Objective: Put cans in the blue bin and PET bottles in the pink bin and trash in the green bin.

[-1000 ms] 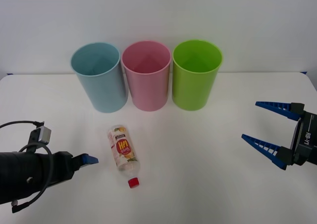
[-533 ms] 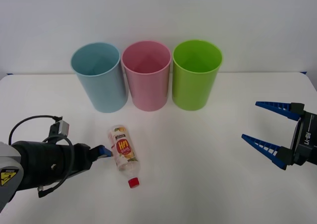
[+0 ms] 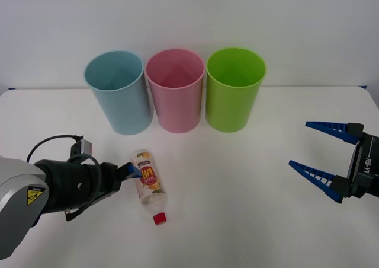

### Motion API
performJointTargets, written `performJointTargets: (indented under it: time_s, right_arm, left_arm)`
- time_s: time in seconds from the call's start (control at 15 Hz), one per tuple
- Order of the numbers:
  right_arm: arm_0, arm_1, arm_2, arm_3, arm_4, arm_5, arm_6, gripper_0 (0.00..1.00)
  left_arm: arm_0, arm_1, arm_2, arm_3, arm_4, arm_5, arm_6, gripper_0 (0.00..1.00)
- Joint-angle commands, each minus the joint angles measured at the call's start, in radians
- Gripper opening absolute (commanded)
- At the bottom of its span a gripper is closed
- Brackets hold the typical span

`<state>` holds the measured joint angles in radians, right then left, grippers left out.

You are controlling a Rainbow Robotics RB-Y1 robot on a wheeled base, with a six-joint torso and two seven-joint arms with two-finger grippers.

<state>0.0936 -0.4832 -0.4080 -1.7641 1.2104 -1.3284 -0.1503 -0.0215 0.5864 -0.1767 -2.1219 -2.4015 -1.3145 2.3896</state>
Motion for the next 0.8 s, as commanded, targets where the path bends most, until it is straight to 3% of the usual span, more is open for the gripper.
performJointTargets:
  time_s: [0.07,0.4,0.8]
  right_arm:
    - [0.000,0.000,0.000,0.000,0.000,0.000,0.000,1.00]
    - [0.000,0.000,0.000,0.000,0.000,0.000,0.000,1.00]
    - [0.000,0.000,0.000,0.000,0.000,0.000,0.000,1.00]
  left_arm:
    - [-0.043,-0.014,-0.046,0.045,-0.007,0.009,0.020,1.00]
    - [-0.107,-0.066,-0.098,0.109,-0.015,0.060,0.022,1.00]
    - [-0.117,-0.091,-0.112,0.145,-0.091,0.066,0.020,1.00]
